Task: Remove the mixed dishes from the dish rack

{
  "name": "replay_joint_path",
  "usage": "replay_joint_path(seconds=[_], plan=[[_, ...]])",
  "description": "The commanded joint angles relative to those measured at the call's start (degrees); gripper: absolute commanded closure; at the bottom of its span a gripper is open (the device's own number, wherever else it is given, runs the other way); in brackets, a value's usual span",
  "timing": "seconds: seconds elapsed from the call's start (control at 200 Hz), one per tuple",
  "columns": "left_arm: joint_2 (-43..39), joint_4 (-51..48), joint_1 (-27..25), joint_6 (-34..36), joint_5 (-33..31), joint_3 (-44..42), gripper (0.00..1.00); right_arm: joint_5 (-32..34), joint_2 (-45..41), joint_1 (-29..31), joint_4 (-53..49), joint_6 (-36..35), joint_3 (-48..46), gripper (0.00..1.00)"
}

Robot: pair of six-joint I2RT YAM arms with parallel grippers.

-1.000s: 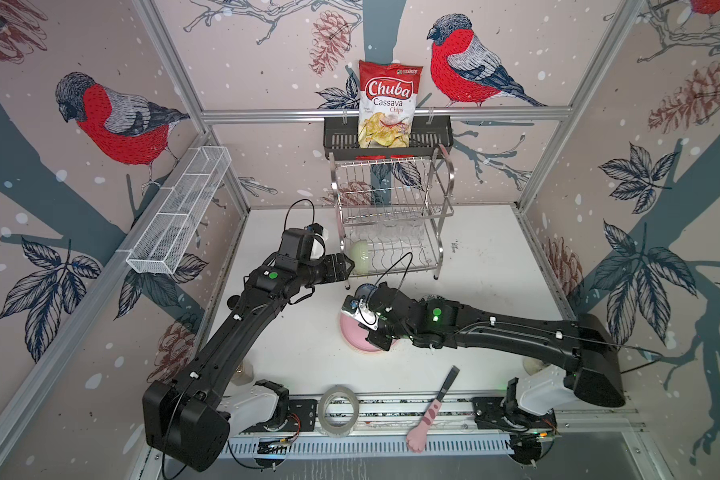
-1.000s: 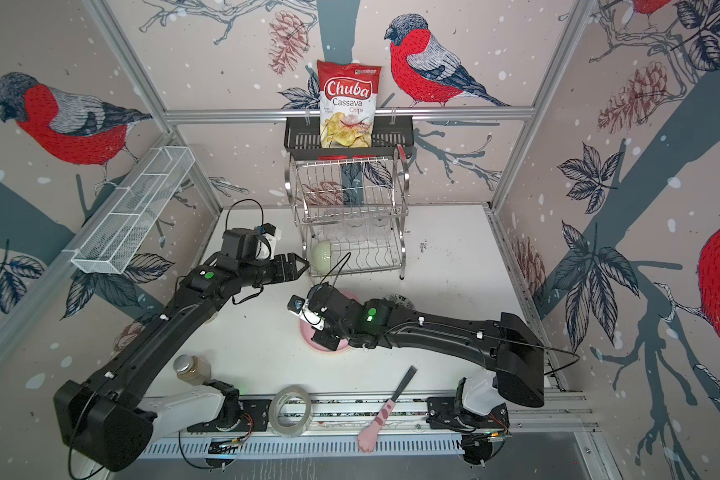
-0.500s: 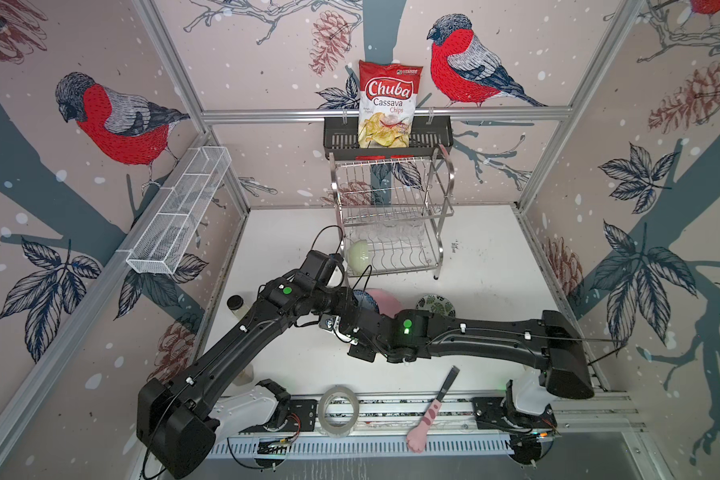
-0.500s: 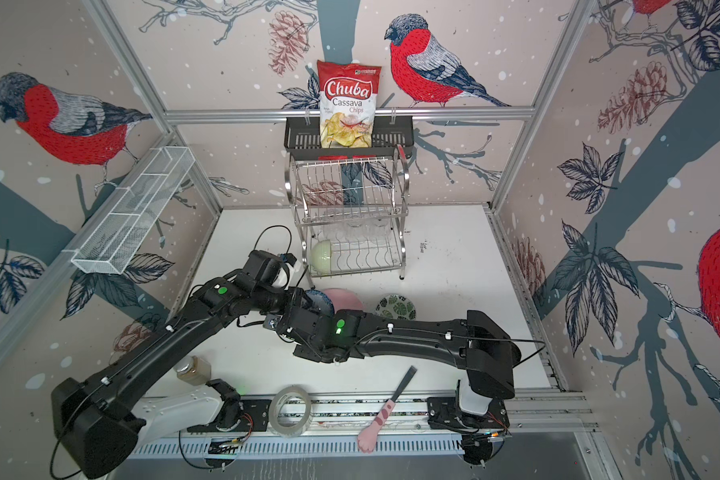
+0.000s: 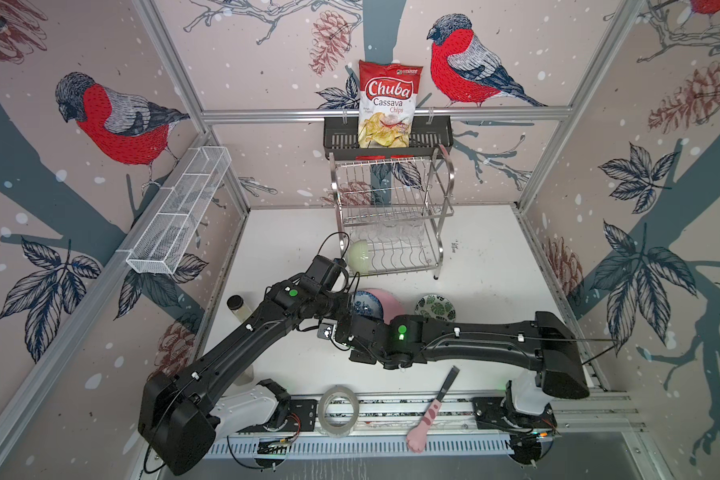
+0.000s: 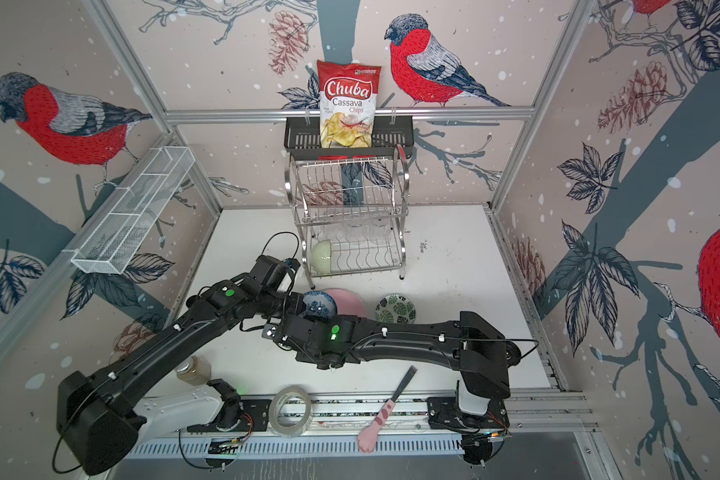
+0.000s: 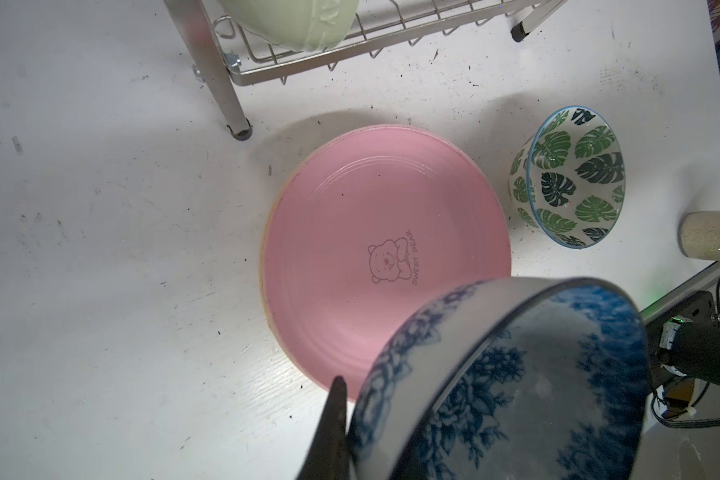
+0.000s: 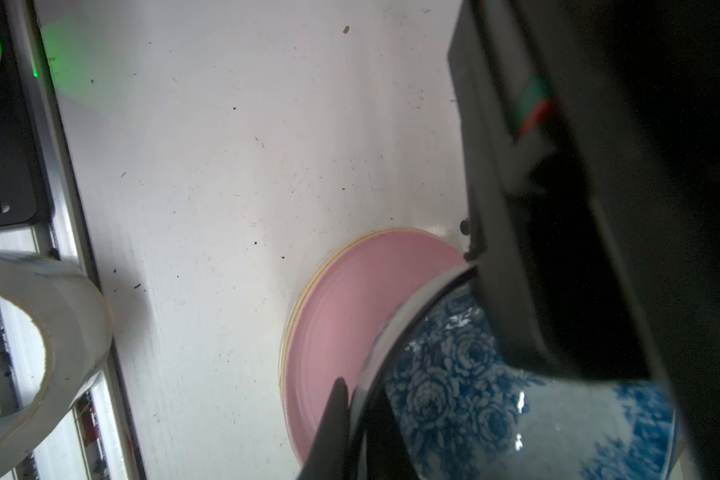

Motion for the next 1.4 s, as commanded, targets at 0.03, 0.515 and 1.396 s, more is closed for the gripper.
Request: replay_joint_path(seconds=[0.03, 0.515, 1.396], plan=[[-0.85, 4.57, -0.03, -2.52, 3.87, 0.2, 1.0, -1.03, -0.49, -0.95, 6.57, 4.96, -0.61, 0.6], [0.57, 5.88, -0.02, -0.9, -1.04, 1.01, 1.0, -25.91, -23.5, -18.6, 21.71, 16.33, -18.45, 0.57], [1.03, 6.43, -0.02, 1.96, -5.74, -0.92, 1.0, -19.13, -0.62, -19.98, 8.42, 20.72, -3.0, 1.0]])
